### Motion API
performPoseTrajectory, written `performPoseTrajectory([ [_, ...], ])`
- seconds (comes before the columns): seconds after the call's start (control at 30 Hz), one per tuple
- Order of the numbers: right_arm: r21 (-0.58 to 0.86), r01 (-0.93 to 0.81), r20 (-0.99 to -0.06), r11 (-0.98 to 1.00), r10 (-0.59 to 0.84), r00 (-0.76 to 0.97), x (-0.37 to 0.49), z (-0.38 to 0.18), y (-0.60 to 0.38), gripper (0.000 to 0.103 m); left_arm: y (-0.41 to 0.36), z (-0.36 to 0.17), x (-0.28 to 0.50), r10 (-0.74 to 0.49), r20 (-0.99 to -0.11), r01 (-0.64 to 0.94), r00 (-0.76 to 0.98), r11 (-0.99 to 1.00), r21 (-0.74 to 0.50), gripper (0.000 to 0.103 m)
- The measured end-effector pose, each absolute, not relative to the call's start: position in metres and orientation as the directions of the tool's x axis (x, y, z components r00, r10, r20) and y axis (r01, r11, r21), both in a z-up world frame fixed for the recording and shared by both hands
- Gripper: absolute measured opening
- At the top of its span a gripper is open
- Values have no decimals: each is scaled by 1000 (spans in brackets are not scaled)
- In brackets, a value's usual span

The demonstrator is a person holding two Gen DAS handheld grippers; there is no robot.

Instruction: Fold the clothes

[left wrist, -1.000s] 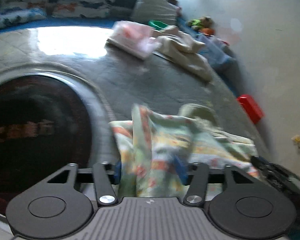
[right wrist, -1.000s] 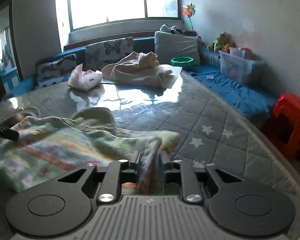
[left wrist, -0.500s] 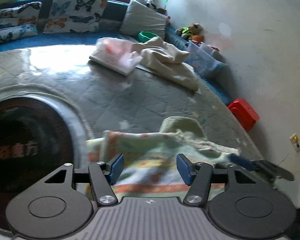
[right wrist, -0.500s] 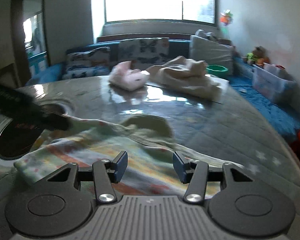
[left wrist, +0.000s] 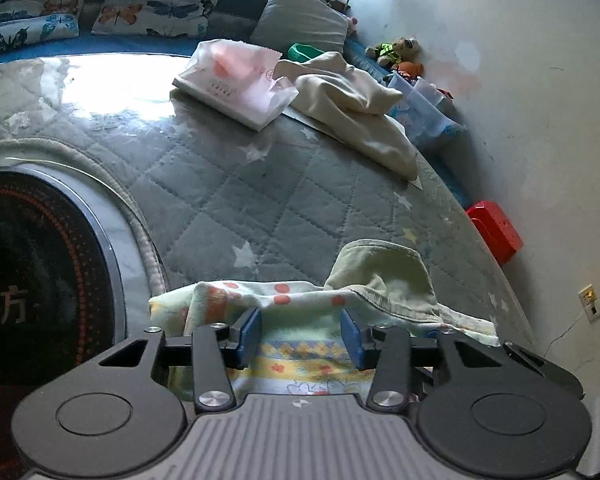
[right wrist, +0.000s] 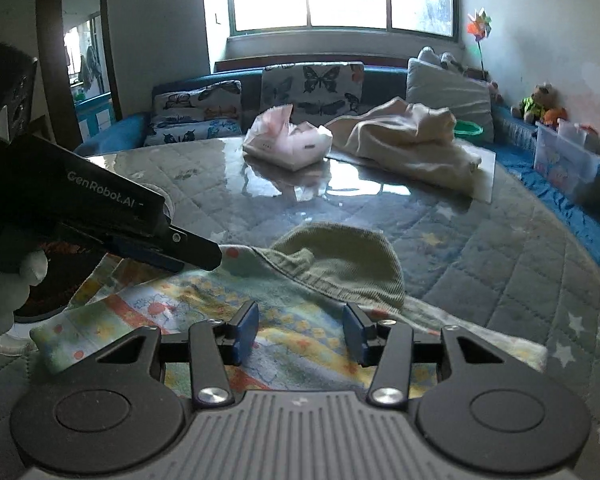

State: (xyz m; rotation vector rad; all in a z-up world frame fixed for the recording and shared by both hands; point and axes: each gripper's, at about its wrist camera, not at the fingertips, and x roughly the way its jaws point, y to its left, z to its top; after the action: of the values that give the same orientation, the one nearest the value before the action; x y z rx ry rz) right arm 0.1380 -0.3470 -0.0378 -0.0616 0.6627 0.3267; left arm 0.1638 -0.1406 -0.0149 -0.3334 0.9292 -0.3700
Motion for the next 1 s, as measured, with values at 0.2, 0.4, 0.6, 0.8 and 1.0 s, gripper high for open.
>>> performPoseTrajectory([
  [0.2, 37, -363, -612, 931, 308, 728, 116, -32, -341, 48, -138, -4, 146, -445, -713, 213, 542, 893, -396, 49],
  [0.4, -20, -388, -617, 921, 294, 730, 92, -34, -333, 50, -141, 0, 115, -428, -726, 289, 538, 903, -318, 50],
  [0.6, -43, -398, -622, 916, 287, 728, 71, -35, -329, 51, -137, -11, 92, -384, -749, 303, 540, 919, -252, 50],
  [0.8, -42, -388, -604, 921, 285, 744, 52, -31, -329, 56, -130, -12, 70, -352, -743, 308, 569, 929, -204, 54],
  [1.0, -22, -371, -602, 928, 284, 746, 40, -32, -327, 64, -127, -6, 48, -342, -733, 291, 588, 935, -203, 70],
])
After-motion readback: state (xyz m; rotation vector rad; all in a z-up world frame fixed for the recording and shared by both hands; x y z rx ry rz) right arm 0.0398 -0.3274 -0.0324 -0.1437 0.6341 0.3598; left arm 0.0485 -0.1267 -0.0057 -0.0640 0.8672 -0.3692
